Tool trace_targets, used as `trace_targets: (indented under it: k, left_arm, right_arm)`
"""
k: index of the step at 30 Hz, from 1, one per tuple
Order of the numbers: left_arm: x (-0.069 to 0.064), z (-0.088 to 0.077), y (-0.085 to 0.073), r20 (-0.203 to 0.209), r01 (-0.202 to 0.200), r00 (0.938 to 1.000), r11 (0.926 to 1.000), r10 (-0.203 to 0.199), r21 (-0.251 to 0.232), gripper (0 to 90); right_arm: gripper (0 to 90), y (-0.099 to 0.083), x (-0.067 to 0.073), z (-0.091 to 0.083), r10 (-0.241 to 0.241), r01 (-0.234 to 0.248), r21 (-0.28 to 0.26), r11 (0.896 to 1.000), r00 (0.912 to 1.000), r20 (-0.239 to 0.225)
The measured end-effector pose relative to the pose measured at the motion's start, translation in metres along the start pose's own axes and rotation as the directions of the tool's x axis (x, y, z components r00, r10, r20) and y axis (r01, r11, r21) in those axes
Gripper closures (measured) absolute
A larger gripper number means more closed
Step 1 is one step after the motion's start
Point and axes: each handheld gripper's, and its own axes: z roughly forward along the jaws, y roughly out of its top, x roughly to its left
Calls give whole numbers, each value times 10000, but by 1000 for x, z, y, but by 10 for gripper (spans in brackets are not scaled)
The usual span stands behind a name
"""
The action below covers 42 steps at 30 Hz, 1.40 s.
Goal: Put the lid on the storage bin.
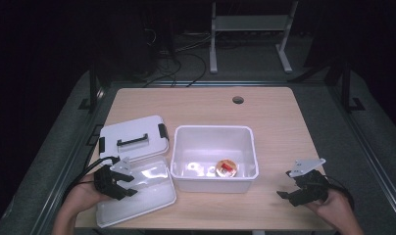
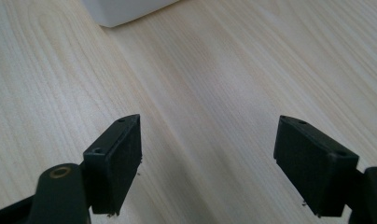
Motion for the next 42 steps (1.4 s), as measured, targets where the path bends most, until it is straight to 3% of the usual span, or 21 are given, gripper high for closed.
trace_targets:
  k: [9, 13, 27, 31, 42]
  left_arm:
    - [-3, 9, 12, -11, -582, 9983, 9934, 586, 992, 671]
    - [-3, 10, 12, 51, -681, 9977, 9919, 679, 1069, 751]
    - [2, 13, 6, 116, -455, 9989, 9959, 447, 786, 881]
    - [2, 7, 2, 43, -340, 9994, 9988, 339, 354, 891]
    - [2, -22, -9, 78, -228, 9997, 9997, 228, -89, 893]
  right_arm:
    - [228, 0, 1, -2, -136, 137, -97, 9999, 9999, 69]
    - [228, 1, 1, -3, -170, 173, -182, 9997, 9998, 114]
    - [228, 4, 1, -3, -245, 249, -313, 9992, 9996, 136]
    - [228, 4, 1, -5, -194, 201, -387, 9990, 9996, 186]
    - [228, 5, 2, -5, -131, 139, -380, 9992, 9997, 217]
